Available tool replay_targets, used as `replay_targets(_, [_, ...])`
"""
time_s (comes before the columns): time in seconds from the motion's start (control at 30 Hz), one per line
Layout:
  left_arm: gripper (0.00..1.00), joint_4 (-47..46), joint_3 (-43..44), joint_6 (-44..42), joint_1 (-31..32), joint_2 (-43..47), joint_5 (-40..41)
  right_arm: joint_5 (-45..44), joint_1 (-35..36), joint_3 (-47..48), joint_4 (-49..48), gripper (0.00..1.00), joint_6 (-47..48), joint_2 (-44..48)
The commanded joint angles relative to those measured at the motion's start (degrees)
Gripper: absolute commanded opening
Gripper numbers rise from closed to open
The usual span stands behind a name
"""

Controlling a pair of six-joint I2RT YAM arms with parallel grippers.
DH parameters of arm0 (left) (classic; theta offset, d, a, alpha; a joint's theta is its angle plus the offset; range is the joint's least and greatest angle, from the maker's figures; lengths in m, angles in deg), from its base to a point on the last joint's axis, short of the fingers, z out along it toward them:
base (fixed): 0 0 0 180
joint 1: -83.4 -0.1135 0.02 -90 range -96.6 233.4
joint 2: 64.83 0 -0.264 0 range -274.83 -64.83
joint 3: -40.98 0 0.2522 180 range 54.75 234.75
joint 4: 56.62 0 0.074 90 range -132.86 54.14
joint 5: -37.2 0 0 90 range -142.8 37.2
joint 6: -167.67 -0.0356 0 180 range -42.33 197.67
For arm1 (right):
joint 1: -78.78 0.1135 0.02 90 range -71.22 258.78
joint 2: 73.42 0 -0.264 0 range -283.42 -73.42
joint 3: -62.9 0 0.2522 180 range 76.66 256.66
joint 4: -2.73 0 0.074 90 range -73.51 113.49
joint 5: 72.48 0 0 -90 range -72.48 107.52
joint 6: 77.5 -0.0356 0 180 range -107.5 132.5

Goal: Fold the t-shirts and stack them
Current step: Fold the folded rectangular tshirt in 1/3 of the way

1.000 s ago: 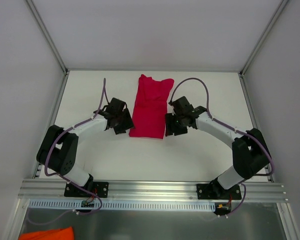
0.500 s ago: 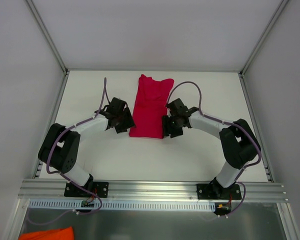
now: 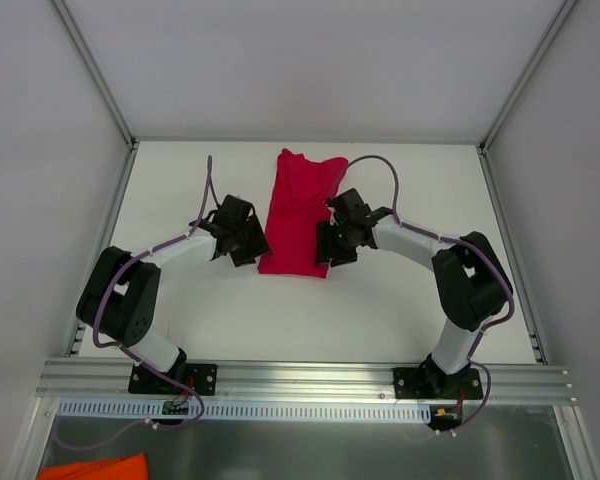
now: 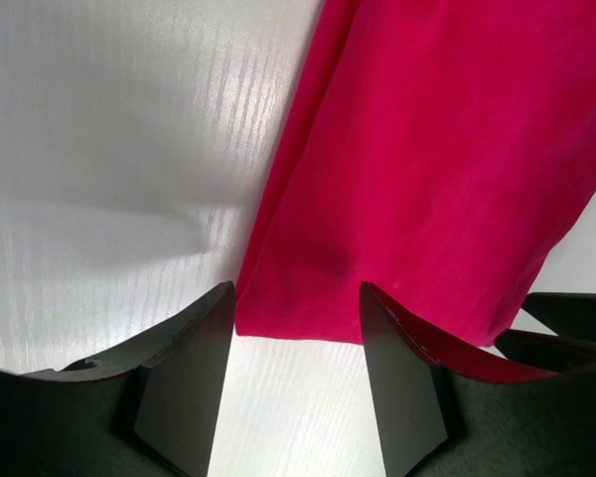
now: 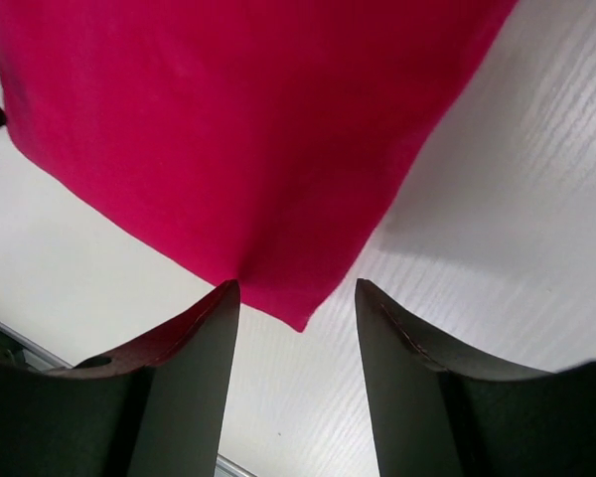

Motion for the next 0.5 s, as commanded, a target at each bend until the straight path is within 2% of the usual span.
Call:
replay_targets(0.0, [0.53,-1.9,-0.9,1.1,0.2,0.0,-1.6,1.8,0.3,2.4,-2.1,0.54,-1.8,-1.0])
replay_targets(0.17, [0.48,-2.6,-2.3,1.8,0.2,-0.1,-2.3,2.6,1.0,2.9,-1.9,0.53,-2.3,-2.7])
replay_targets(0.47, [0.48,-2.7,-4.0,1.8,0.2,0.4,-2.8,2.6,1.0,-0.6,-2.2,0.52,-2.4,-1.4])
